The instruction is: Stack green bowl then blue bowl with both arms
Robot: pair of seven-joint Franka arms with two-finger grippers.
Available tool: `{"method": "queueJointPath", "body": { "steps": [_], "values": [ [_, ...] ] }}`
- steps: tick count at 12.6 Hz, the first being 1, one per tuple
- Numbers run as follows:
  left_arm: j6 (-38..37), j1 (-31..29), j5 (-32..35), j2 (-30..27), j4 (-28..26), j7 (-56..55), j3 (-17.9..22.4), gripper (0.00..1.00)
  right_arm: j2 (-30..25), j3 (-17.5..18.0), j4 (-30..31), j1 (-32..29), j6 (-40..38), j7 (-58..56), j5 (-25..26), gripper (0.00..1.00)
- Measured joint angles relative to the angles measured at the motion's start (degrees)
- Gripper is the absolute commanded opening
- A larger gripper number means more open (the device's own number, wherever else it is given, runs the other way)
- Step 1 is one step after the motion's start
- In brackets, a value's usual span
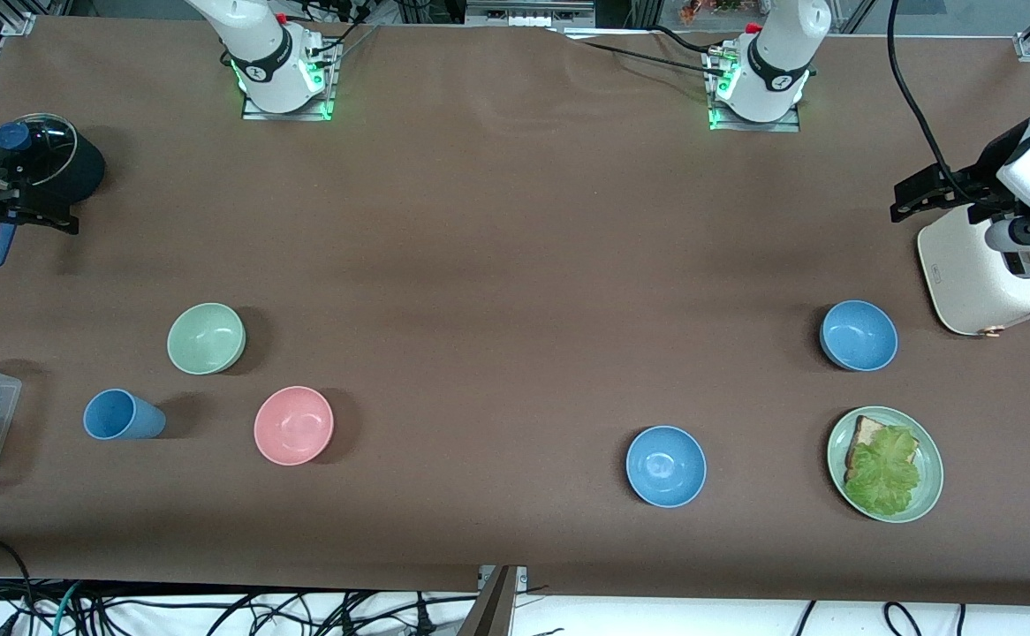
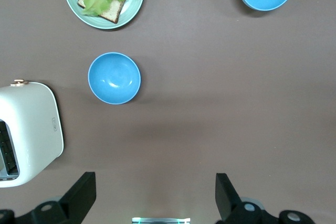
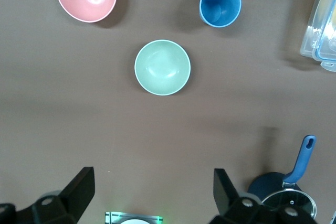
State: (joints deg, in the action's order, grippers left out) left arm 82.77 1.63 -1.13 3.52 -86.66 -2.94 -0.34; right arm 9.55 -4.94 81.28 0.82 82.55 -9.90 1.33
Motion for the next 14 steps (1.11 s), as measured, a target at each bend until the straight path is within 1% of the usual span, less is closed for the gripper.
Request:
{"method": "queueJointPath", "body": {
  "steps": [3, 14],
  "values": [
    [-0.4, 0.0, 0.0, 0.0, 0.0, 0.0, -0.6, 1.0, 0.0, 0.0, 0.0, 0.0, 0.0, 0.0, 0.0, 1.0],
    [-0.9, -0.1, 0.0, 0.0, 0.0, 0.0, -0.6, 1.0, 0.0, 0.2, 0.0, 0.0, 0.0, 0.0, 0.0, 1.0]
  ]
}}
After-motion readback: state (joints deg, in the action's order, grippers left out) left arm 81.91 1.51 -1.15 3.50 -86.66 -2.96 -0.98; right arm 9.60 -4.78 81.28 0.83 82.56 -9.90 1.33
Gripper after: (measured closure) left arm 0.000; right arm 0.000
